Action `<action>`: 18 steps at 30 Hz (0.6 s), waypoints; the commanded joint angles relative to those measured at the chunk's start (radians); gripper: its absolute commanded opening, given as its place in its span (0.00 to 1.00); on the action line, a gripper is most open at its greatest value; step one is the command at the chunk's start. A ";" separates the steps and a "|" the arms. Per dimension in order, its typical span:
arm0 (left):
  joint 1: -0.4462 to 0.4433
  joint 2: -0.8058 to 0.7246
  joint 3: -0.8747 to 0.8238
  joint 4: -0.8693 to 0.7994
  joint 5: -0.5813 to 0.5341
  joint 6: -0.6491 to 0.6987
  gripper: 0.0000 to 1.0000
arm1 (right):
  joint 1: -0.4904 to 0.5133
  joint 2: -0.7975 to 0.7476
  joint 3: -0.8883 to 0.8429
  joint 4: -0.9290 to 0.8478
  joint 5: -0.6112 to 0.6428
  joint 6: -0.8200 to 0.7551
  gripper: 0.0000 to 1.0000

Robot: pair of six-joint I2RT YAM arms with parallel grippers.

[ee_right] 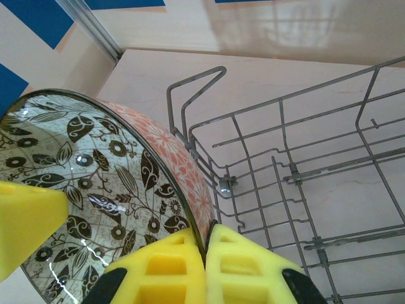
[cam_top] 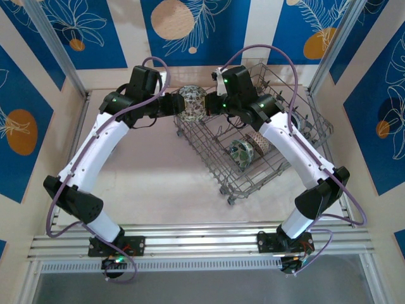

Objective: Load the bowls into the dish rack

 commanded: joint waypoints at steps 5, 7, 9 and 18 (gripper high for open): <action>0.009 -0.055 0.036 0.039 -0.056 -0.006 0.68 | -0.033 -0.026 0.007 0.040 0.016 0.054 0.00; 0.023 -0.069 0.030 0.039 -0.070 -0.002 0.72 | -0.048 -0.022 0.017 0.025 0.034 0.079 0.00; 0.053 -0.087 0.013 0.042 -0.063 -0.003 0.73 | -0.053 -0.017 0.029 0.010 0.072 0.088 0.00; 0.221 -0.177 -0.126 0.044 0.008 -0.024 0.76 | -0.100 -0.009 0.041 -0.035 0.367 0.064 0.00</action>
